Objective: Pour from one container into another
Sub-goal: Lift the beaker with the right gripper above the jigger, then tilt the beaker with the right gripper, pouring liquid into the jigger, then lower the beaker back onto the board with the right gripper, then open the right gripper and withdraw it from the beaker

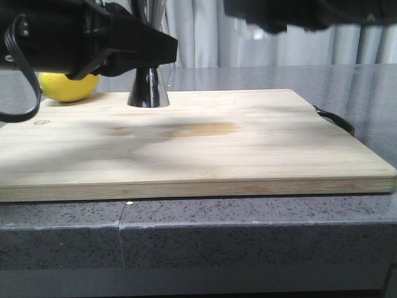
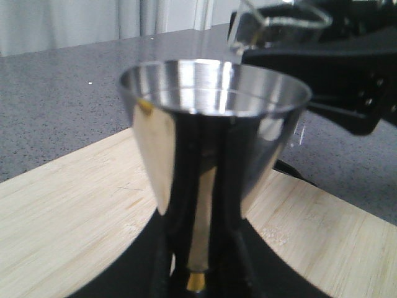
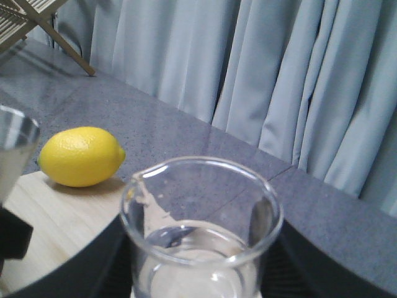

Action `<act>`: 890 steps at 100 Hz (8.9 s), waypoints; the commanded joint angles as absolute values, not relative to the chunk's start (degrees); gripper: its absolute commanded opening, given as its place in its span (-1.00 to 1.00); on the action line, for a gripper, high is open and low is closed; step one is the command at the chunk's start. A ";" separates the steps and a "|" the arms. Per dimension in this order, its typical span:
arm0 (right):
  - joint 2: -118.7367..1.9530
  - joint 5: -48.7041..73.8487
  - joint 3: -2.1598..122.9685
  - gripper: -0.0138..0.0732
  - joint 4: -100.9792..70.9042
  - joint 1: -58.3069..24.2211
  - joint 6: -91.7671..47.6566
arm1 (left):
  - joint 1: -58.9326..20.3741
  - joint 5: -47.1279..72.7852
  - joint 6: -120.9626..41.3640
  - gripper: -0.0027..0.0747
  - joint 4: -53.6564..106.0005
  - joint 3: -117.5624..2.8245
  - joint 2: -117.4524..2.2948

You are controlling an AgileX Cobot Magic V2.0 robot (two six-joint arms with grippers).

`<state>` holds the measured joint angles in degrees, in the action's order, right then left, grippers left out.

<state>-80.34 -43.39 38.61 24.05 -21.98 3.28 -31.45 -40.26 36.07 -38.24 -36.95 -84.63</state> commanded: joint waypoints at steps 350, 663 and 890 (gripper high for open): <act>-74.93 -35.19 55.67 -0.31 60.12 -25.72 -14.93 | -32.70 -50.47 44.03 -0.98 -47.11 -38.45 -83.23; -92.92 -42.59 54.84 -0.31 26.38 -17.14 15.12 | -32.70 -49.72 44.03 -0.98 -47.11 -38.45 -83.23; -96.86 -54.89 57.58 0.69 24.65 -17.14 15.14 | -32.21 -49.72 43.71 -0.98 -46.18 -38.45 -83.23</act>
